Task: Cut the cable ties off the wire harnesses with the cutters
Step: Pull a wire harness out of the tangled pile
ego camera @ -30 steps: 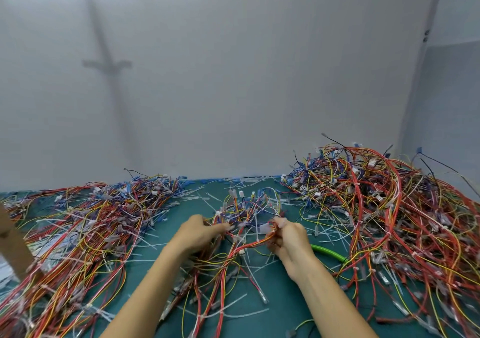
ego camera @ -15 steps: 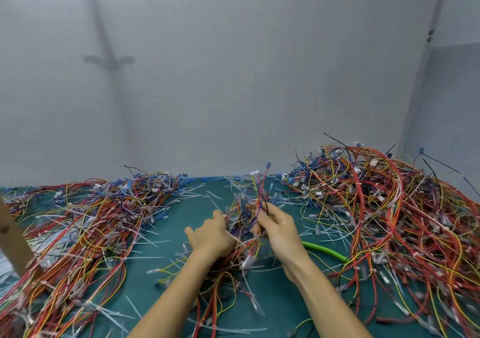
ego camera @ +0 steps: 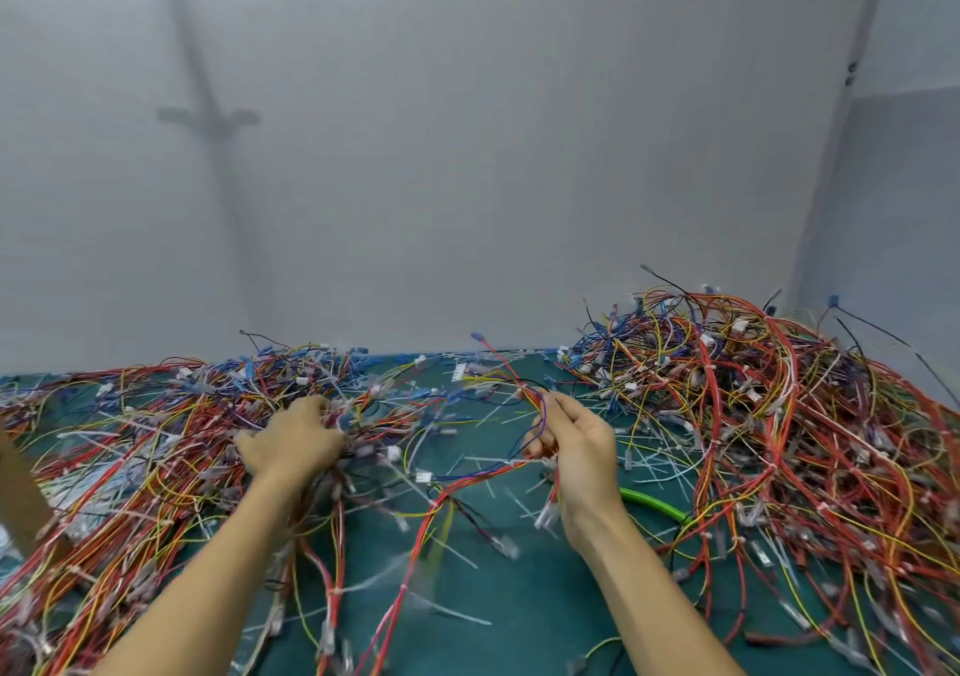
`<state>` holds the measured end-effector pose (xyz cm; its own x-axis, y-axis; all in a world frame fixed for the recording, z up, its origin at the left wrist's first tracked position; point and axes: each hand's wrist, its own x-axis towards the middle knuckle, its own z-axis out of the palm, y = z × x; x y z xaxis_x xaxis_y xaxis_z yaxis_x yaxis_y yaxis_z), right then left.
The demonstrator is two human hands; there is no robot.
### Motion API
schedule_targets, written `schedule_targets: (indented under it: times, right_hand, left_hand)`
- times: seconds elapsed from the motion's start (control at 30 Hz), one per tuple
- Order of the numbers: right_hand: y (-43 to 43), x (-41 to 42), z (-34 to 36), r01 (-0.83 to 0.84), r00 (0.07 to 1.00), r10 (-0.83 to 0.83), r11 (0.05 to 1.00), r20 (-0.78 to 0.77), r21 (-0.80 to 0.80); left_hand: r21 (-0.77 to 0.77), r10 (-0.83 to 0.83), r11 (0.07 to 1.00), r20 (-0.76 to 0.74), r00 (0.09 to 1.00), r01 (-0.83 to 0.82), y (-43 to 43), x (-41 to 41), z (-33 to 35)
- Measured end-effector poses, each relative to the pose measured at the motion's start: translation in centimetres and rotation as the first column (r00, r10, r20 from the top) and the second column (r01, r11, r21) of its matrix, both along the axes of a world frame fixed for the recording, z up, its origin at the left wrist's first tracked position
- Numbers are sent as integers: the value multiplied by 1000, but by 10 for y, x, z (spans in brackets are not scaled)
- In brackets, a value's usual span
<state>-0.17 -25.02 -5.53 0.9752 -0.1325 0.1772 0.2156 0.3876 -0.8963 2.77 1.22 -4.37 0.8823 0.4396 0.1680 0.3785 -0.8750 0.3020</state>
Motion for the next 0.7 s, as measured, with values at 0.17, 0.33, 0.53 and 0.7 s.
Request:
schedule_targets:
  times: [0.17, 0.33, 0.53, 0.7]
  right_hand:
    - [9, -4, 4, -39, 999, 39, 999, -8, 16]
    - [10, -4, 4, -119, 992, 111, 985, -68, -123]
    - [8, -2, -3, -43, 997, 24, 957, -71, -287]
    - [7, -2, -7, -26, 999, 14, 967, -50, -254]
  left_hand:
    - [131, -12, 991, 65, 998, 3, 20, 0, 11]
    - [331, -232, 924, 95, 968, 189, 13, 0, 7]
    - [-19, -571, 818, -150, 807, 575, -14, -9, 25]
    - [-284, -450, 854, 19, 893, 437, -26, -4, 45]
